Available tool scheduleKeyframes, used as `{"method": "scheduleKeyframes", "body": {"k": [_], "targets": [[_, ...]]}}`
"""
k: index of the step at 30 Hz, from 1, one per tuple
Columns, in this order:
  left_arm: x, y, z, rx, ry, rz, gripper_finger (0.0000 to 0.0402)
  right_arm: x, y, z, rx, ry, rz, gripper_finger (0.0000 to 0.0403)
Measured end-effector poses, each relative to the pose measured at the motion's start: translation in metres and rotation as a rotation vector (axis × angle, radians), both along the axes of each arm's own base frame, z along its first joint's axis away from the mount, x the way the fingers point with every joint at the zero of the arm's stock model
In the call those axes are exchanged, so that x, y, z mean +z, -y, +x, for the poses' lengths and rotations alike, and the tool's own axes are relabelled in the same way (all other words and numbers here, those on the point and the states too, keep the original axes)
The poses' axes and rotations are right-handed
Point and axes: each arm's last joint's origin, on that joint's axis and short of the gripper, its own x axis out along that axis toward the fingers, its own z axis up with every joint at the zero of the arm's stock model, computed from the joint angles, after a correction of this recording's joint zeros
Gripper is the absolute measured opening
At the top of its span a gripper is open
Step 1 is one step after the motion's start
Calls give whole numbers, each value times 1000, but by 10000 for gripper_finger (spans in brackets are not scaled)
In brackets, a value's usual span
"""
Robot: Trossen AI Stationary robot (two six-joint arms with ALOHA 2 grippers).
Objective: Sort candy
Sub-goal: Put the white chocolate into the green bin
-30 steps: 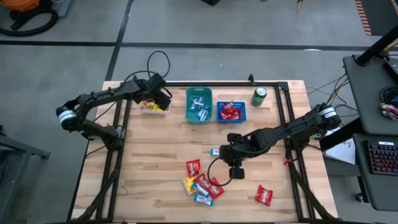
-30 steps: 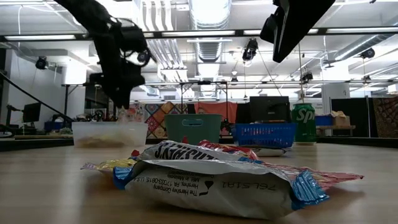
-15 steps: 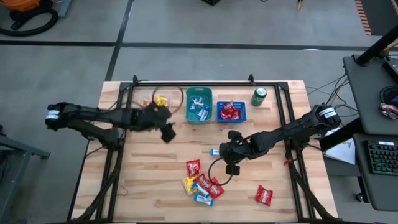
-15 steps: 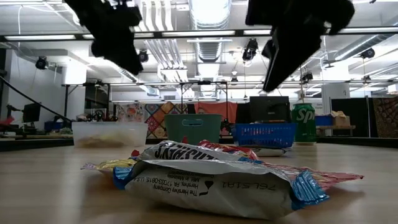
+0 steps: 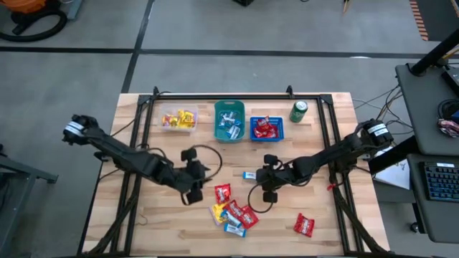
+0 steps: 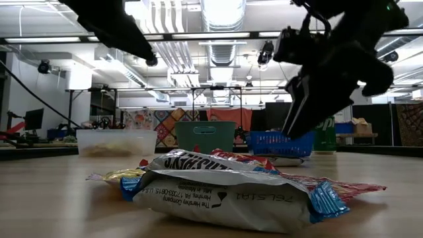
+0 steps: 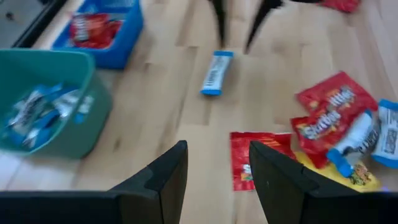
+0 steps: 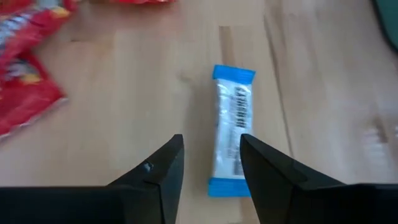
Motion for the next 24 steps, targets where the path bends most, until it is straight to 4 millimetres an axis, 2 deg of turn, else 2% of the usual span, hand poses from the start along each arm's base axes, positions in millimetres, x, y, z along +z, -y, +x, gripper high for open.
{"method": "scheduleKeyframes", "body": {"k": [8, 16, 20, 24], "targets": [[-24, 12, 22, -39, 0, 37, 155, -22, 7, -8, -51, 31, -34, 157], [-34, 19, 36, -64, 50, 40, 155, -51, 11, -2, -75, 7, -51, 151], [-36, 21, 40, -68, 77, 25, 155, -59, 10, -1, -75, -5, -54, 129], [-38, 23, 44, -68, 96, 17, 152, -60, 10, -1, -86, -6, -55, 76]]}}
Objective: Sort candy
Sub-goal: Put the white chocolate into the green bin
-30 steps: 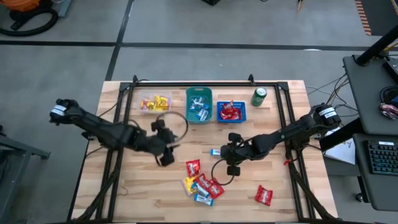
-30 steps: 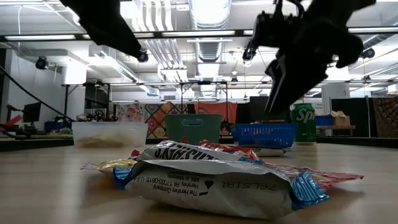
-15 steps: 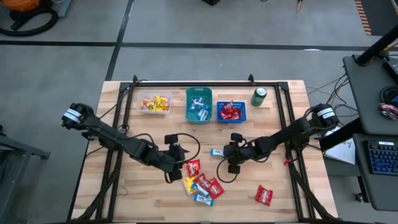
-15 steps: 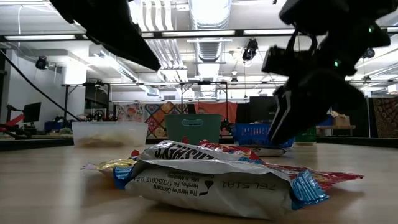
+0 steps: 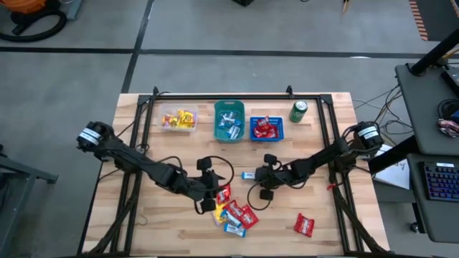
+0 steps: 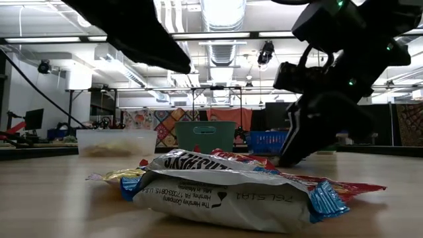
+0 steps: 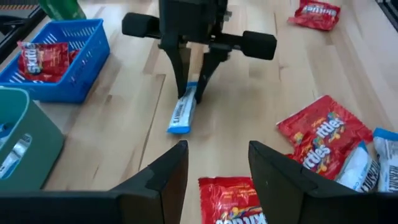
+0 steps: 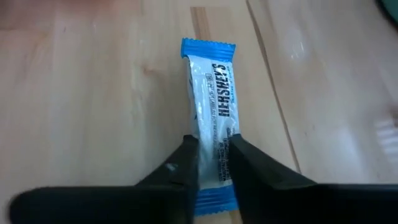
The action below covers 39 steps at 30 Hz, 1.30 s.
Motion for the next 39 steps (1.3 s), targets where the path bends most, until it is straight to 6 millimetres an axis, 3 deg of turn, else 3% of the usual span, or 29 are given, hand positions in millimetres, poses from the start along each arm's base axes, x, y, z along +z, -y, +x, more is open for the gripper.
{"method": "scheduleKeyframes", "body": {"k": [5, 10, 21, 30, 35, 39], "targets": [[-6, 2, 4, -8, 5, 5, 141, 2, 0, 2, -8, 24, 9, 18], [-9, 6, 11, -40, 43, -1, 135, 15, -2, 6, -5, 109, 101, 14], [-9, 8, 15, -86, 67, 62, 176, 52, -2, 23, 55, 348, 628, 11], [-9, 8, 15, -113, 66, 95, 217, 63, -3, 28, 109, 440, 710, 11], [-7, 10, 16, -164, 77, 73, 205, 68, 0, 32, 100, 471, 724, 11], [-6, 10, 17, -167, 92, 81, 161, 72, 0, 35, 107, 493, 722, 11]]}}
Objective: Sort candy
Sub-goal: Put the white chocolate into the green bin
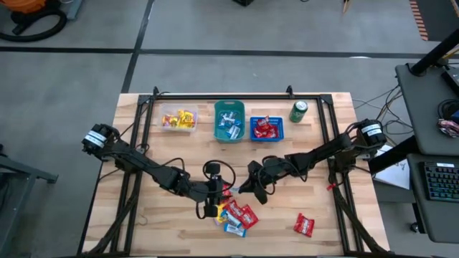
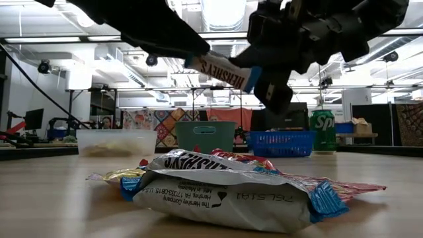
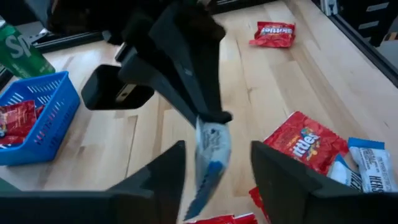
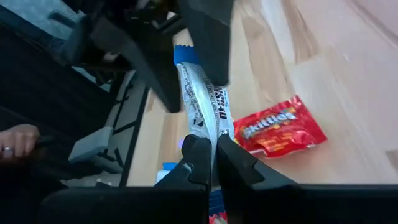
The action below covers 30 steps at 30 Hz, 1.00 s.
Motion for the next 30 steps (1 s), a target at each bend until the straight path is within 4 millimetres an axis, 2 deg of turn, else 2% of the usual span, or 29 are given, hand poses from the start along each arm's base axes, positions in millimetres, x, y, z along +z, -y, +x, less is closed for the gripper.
{"method": "scheduleKeyframes", "body": {"k": [5, 7, 11, 15, 22, 25, 30], "targets": [[0, 0, 0, 4, -2, 1, 42, 3, 0, 2, 2, 15, -10, 13], [0, 0, 0, 13, -2, -13, 16, 3, 0, 2, 3, 19, -19, 18], [-2, -1, -1, 47, -17, -62, 13, 6, 1, 2, 3, 34, -37, 51], [-6, -3, -4, 120, -50, -121, 6, 10, 4, 2, -4, 59, -68, 104], [-12, -9, -5, 268, -48, -325, 4, 9, 5, 5, -27, 51, -309, 189], [-12, -11, -5, 322, -32, -379, 3, 7, 3, 7, 0, 9, -411, 213], [-11, -14, -3, 350, -12, -424, 3, 13, 1, 13, 20, 28, -445, 225]]}}
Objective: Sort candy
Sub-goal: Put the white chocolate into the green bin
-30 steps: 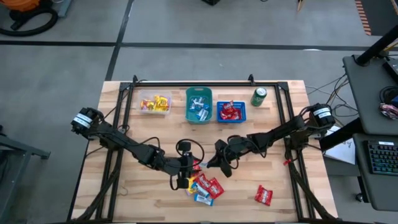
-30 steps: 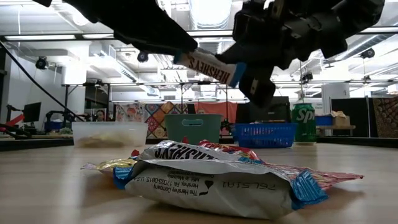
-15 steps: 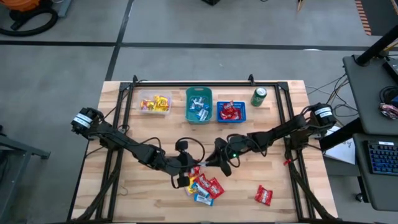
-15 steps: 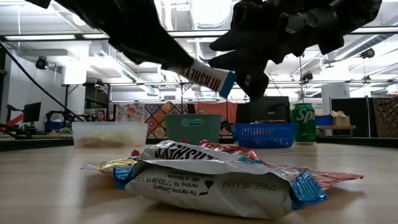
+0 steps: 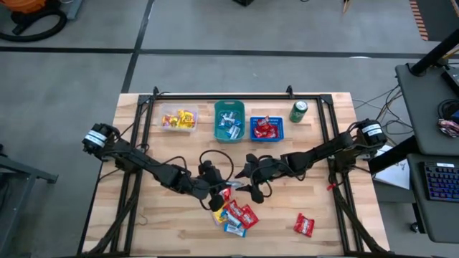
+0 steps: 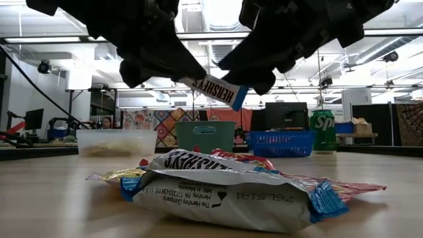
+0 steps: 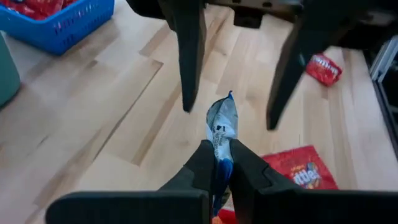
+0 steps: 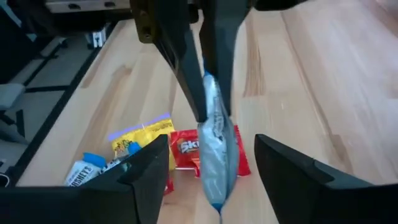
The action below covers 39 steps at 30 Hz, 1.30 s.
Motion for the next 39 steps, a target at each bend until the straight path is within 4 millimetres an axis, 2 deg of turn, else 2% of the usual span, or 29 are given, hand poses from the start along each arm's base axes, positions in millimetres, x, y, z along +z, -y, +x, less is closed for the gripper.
{"method": "scheduleKeyframes", "body": {"k": [3, 7, 15, 19, 30, 35, 39], "targets": [[2, 1, 1, 1, 28, -11, 2, 1, 0, 1, 8, -10, -18, 213], [5, 2, 3, -4, 57, -20, 3, 0, 0, 1, 11, -41, -28, 173], [6, 2, 2, -15, 58, -3, 8, 1, 0, 1, 18, -52, -30, 27], [12, 1, 0, -26, 64, 8, 14, 3, 0, 1, 14, -42, -14, 23], [29, -5, -12, -58, 42, 79, 73, 3, 8, 2, -7, -57, 13, 19], [36, -11, -25, -49, -49, 138, 87, 12, 22, 9, -84, -118, 8, 19], [48, -17, -41, -45, -97, 158, 92, 29, 46, 15, -253, -261, -121, 18]]}}
